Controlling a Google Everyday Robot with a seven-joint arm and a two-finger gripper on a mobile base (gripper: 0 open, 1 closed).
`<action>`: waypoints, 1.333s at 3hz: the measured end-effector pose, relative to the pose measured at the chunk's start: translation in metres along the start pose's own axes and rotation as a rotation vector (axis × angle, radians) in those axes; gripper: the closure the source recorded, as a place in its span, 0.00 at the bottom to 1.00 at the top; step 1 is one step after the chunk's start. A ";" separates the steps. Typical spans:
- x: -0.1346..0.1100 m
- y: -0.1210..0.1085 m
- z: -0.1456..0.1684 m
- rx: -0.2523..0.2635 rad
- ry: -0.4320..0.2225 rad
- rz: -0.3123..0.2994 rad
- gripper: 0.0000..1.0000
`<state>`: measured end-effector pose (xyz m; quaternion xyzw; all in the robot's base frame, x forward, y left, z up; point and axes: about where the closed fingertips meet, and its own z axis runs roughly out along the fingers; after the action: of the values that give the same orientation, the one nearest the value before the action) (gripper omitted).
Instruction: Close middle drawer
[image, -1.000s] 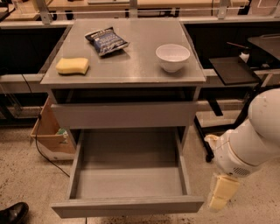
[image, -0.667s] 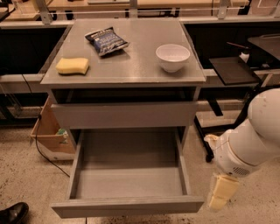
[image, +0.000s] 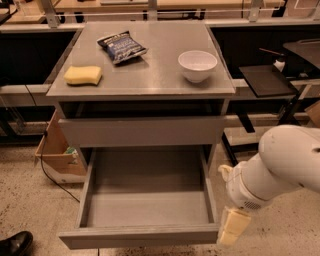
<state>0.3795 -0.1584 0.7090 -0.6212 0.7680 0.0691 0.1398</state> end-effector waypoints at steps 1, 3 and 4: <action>-0.014 0.000 0.048 -0.019 -0.032 0.005 0.00; -0.029 0.002 0.143 -0.022 -0.098 -0.003 0.00; -0.033 0.003 0.189 -0.014 -0.131 -0.009 0.00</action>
Offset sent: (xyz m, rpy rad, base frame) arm 0.0298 0.0773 -0.1385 0.1176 0.0003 -0.0029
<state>0.4076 -0.0742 0.5392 -0.6196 0.7539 0.1143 0.1859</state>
